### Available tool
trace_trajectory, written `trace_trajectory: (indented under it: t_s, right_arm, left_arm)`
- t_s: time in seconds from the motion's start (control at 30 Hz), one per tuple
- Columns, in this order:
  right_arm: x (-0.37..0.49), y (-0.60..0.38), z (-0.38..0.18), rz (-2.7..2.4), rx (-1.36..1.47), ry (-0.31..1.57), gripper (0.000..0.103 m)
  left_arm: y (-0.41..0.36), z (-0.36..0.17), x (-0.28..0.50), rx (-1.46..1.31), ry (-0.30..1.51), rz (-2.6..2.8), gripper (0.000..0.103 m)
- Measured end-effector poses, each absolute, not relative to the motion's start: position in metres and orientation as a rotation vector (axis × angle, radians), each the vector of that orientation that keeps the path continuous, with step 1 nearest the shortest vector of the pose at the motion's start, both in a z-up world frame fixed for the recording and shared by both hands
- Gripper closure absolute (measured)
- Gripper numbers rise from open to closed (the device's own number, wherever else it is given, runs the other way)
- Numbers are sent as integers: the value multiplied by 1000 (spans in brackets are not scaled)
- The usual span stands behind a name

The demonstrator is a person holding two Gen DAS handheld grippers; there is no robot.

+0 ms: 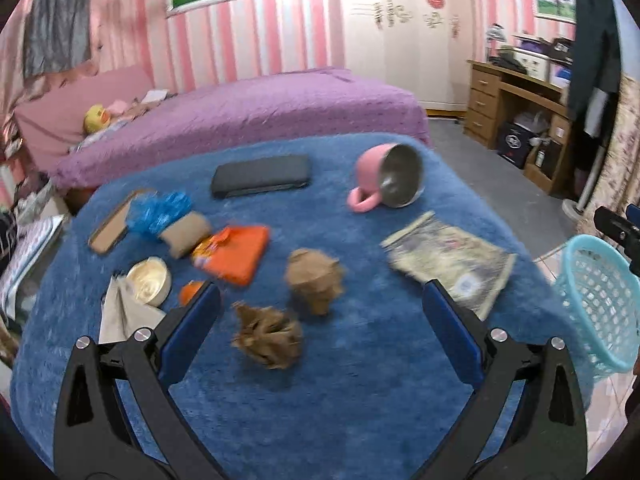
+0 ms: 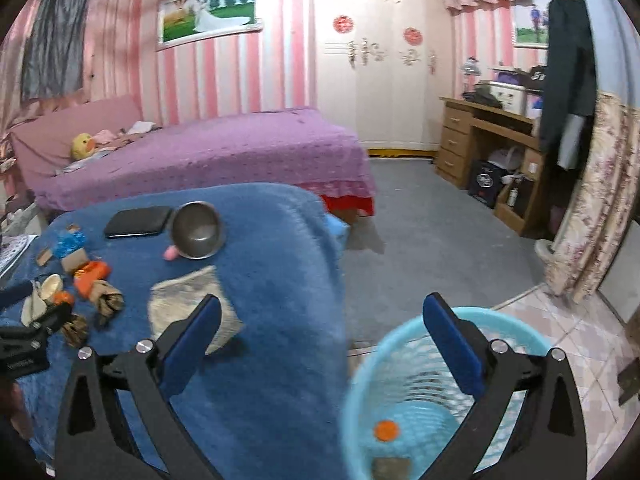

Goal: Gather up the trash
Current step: 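Grasp the crumpled brown paper with the left tool while the right tool grasps the snack wrapper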

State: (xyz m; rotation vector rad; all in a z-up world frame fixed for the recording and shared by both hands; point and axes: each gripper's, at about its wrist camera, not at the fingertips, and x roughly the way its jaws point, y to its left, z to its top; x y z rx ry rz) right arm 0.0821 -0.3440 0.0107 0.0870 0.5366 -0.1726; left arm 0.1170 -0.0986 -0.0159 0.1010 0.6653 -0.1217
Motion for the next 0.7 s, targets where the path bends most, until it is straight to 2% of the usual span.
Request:
trace_trajectory:
  t_s: [0.33,0.4,0.43,0.5,0.53,0.57,0.7]
  right_arm:
    - [115,-298,-26,-155,49,613,5]
    - [118,-300,-32,-150,68,627,5]
    - [120,-300,-35,-145,78,638,5]
    - [122,-298,-38,-135,73,649,5]
    - [124,-295,-38,-130,62,651,5]
    - [125,-293,-39,-127,51,651,5]
    - [135,-284,-45,-102,21,673,5]
  left_arm:
    - [-59,-70,138,23,760,-138,6]
    - [-59,-72,141,20,763,-149,9]
    - [-59,-73,142,18,763,-150,16]
    - [-59,-74,147,2,774,-176,36]
    - [-58,-75,150,-3,790,-189,52]
    - [-58,-77,152,-4,804,-197,56]
    - [-57,-70,148,24,784,-199,57]
